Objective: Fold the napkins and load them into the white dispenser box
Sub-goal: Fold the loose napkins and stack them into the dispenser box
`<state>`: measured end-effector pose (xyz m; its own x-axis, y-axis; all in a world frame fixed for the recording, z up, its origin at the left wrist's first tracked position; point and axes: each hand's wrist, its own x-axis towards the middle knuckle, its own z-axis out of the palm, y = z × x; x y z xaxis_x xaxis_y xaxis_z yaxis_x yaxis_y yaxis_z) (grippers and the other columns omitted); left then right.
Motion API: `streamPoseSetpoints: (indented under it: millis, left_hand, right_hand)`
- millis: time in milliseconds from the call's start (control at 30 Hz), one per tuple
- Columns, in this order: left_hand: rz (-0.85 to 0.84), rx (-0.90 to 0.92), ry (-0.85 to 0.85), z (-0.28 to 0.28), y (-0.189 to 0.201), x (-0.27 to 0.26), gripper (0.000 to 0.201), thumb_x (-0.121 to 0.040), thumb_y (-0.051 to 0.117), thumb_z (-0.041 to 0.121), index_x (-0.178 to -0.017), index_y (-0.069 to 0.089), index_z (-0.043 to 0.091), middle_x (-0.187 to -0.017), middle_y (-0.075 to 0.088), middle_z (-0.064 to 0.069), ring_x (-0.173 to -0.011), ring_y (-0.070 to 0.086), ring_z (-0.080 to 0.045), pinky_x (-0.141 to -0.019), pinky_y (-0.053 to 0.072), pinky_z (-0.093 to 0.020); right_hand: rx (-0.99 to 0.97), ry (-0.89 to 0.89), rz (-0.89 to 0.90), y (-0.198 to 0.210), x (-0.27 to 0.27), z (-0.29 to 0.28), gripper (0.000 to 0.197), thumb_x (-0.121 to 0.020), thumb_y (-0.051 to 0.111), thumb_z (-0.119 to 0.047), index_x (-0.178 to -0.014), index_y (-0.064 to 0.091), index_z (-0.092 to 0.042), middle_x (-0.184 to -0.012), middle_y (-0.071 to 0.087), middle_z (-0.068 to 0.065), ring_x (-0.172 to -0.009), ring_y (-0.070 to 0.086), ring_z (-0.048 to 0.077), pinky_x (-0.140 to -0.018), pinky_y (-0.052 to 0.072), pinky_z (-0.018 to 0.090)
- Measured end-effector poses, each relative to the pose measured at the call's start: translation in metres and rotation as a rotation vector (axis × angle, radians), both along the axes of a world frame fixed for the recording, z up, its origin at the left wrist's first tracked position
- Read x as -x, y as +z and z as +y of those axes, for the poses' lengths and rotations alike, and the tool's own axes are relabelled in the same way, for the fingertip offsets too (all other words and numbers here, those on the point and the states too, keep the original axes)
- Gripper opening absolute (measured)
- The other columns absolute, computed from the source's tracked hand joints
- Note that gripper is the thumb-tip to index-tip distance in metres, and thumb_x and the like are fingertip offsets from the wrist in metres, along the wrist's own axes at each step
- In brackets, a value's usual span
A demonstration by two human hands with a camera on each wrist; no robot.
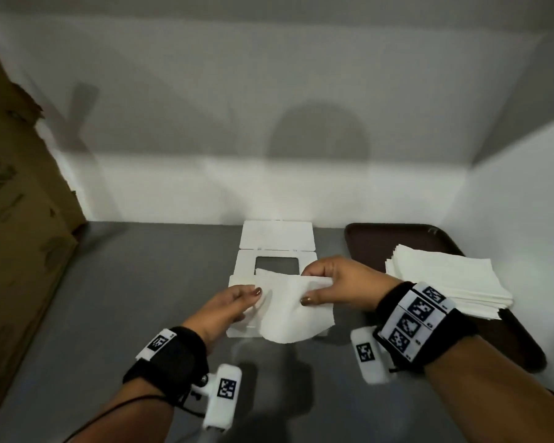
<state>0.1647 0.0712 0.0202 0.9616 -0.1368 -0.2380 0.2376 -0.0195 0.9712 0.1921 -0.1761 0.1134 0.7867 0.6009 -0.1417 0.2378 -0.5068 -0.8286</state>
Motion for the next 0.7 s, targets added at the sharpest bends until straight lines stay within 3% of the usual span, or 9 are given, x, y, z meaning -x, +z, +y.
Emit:
streamPoseSetpoints:
  millis: [100, 233, 267, 333, 367, 433, 533, 600, 700]
  left_hand:
    - [-0.011, 0.162, 0.05, -0.008, 0.003, -0.004, 0.053, -0.057, 0.081, 0.044, -0.096, 0.066, 0.012, -0.096, 0.071, -0.004, -0.087, 0.065, -0.017, -0.084, 0.049, -0.033]
    - [-0.01, 0.281, 0.192, -0.008, 0.009, -0.009, 0.042, -0.075, 0.074, 0.019, -0.111, 0.061, 0.001, -0.106, 0.07, -0.019, -0.089, 0.067, -0.028, -0.079, 0.055, -0.036]
    - [-0.018, 0.223, 0.266, -0.006, 0.01, -0.012, 0.035, -0.08, 0.071, 0.015, -0.11, 0.06, 0.002, -0.106, 0.07, -0.019, -0.09, 0.066, -0.029, -0.08, 0.055, -0.038]
    - [-0.038, -0.035, 0.42, -0.001, 0.007, -0.017, 0.026, -0.086, 0.068, 0.016, -0.107, 0.056, 0.004, -0.104, 0.069, -0.019, -0.087, 0.066, -0.029, -0.081, 0.054, -0.043]
    - [-0.048, -0.173, 0.474, 0.0, 0.006, -0.019, 0.024, -0.085, 0.069, 0.018, -0.102, 0.054, 0.008, -0.101, 0.069, -0.017, -0.085, 0.066, -0.029, -0.079, 0.054, -0.043]
    - [-0.051, -0.307, 0.526, -0.002, 0.004, -0.022, 0.026, -0.081, 0.072, 0.018, -0.094, 0.05, 0.012, -0.092, 0.067, -0.01, -0.081, 0.065, -0.027, -0.072, 0.054, -0.037]
    - [-0.059, -0.497, 0.527, -0.013, 0.005, -0.022, 0.035, -0.079, 0.073, 0.01, -0.098, 0.044, 0.015, -0.079, 0.055, 0.004, -0.07, 0.055, -0.016, -0.058, 0.042, -0.019]
    - [-0.079, -0.632, 0.508, -0.017, 0.001, -0.021, 0.04, -0.078, 0.074, 0.01, -0.102, 0.042, 0.016, -0.074, 0.051, 0.006, -0.068, 0.053, -0.017, -0.057, 0.038, -0.021]
    - [-0.091, -0.741, 0.48, -0.019, -0.004, -0.023, 0.042, -0.079, 0.07, 0.006, -0.111, 0.045, 0.01, -0.072, 0.052, 0.004, -0.073, 0.055, -0.023, -0.067, 0.039, -0.025]
  right_hand:
    - [-0.031, 0.056, 0.015, 0.004, -0.02, -0.005, 0.009, -0.08, 0.078, -0.015, -0.087, 0.072, -0.016, -0.083, 0.069, -0.008, -0.078, 0.063, 0.003, -0.077, 0.049, 0.02]
    - [0.026, -0.011, -0.081, -0.017, -0.05, -0.015, 0.026, -0.079, 0.077, -0.032, -0.1, 0.07, -0.019, -0.102, 0.072, -0.008, -0.094, 0.066, 0.007, -0.092, 0.049, 0.027]
    - [0.018, -0.063, -0.067, -0.025, -0.057, -0.017, 0.03, -0.077, 0.078, -0.034, -0.102, 0.069, -0.019, -0.106, 0.071, -0.004, -0.096, 0.067, 0.012, -0.09, 0.052, 0.031]
    - [-0.025, -0.147, 0.033, -0.044, -0.068, -0.02, 0.035, -0.074, 0.08, -0.029, -0.103, 0.066, -0.015, -0.104, 0.07, 0.01, -0.079, 0.069, 0.021, -0.065, 0.055, 0.031]
    - [-0.033, -0.177, 0.081, -0.053, -0.072, -0.021, 0.037, -0.075, 0.08, -0.024, -0.105, 0.064, -0.012, -0.096, 0.068, 0.017, -0.067, 0.066, 0.021, -0.054, 0.051, 0.028]
    - [0.002, -0.239, 0.092, -0.065, -0.073, -0.021, 0.034, -0.077, 0.079, -0.014, -0.106, 0.061, -0.007, -0.077, 0.06, 0.016, -0.051, 0.059, 0.014, -0.047, 0.045, 0.025]
    - [0.077, -0.335, -0.017, -0.08, -0.072, -0.022, 0.024, -0.077, 0.078, -0.013, -0.095, 0.062, -0.012, -0.067, 0.057, 0.006, -0.052, 0.056, 0.014, -0.056, 0.046, 0.028]
    - [0.146, -0.382, -0.099, -0.087, -0.072, -0.021, 0.024, -0.076, 0.078, -0.019, -0.092, 0.06, -0.019, -0.069, 0.054, -0.001, -0.064, 0.057, 0.017, -0.067, 0.047, 0.03]
    - [0.209, -0.426, -0.158, -0.092, -0.068, -0.017, 0.027, -0.076, 0.077, -0.027, -0.095, 0.058, -0.022, -0.076, 0.053, -0.006, -0.076, 0.057, 0.016, -0.076, 0.048, 0.03]
